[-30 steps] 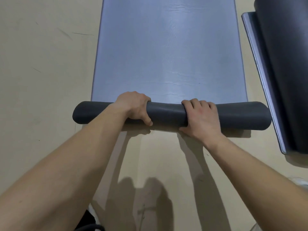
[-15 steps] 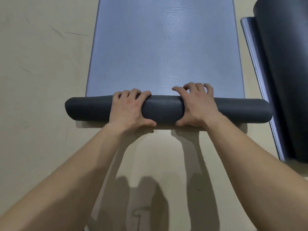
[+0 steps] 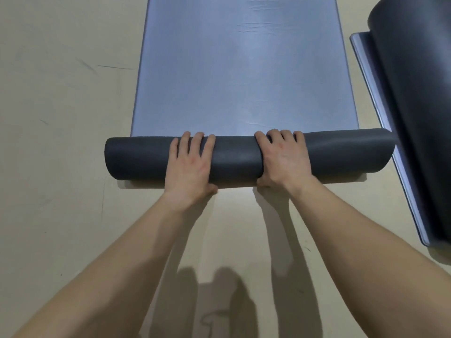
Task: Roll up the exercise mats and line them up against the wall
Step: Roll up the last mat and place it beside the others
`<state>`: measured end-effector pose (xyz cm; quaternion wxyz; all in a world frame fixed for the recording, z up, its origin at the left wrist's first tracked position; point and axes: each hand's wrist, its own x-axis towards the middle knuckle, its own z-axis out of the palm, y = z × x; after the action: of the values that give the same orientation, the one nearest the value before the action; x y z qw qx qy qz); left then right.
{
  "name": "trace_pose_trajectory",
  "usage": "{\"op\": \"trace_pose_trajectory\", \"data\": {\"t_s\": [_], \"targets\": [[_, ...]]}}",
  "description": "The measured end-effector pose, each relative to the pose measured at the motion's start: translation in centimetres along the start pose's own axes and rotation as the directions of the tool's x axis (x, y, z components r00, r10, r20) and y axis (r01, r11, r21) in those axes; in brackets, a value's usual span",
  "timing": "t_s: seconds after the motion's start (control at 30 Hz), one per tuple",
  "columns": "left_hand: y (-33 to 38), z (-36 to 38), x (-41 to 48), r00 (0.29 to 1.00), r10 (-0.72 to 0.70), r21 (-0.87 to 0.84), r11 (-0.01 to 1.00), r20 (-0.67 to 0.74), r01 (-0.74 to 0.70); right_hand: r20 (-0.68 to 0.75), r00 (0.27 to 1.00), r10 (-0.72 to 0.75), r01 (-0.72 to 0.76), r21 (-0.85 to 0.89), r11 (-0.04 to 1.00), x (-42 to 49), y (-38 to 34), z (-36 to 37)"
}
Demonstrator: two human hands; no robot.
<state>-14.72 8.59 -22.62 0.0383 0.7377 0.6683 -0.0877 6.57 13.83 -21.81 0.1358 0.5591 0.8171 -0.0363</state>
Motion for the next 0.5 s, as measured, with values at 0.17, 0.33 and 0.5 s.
{"op": "trace_pose_trajectory", "data": {"t_s": [0.17,0.33,0.5], "targets": [[-2.3,-4.1,3.2,0.932,0.126,-0.198,0.978,0.339,-0.060,0.455,0.884,-0.108,0.009,0.214,0.977,2.2,2.1,-4.5],[-2.5,-5.3,3.8,0.847,0.140,-0.251,0.968,0.512,-0.008,0.105,0.993,-0.044,0.029,0.141,0.990,-2.7,0.0,-0.8],[-0.7,-4.3,1.9,0.927,0.063,-0.132,0.991,0.370,-0.015,0.016,0.999,-0.047,0.044,0.153,0.987,-2.7,0.0,-0.5]]}}
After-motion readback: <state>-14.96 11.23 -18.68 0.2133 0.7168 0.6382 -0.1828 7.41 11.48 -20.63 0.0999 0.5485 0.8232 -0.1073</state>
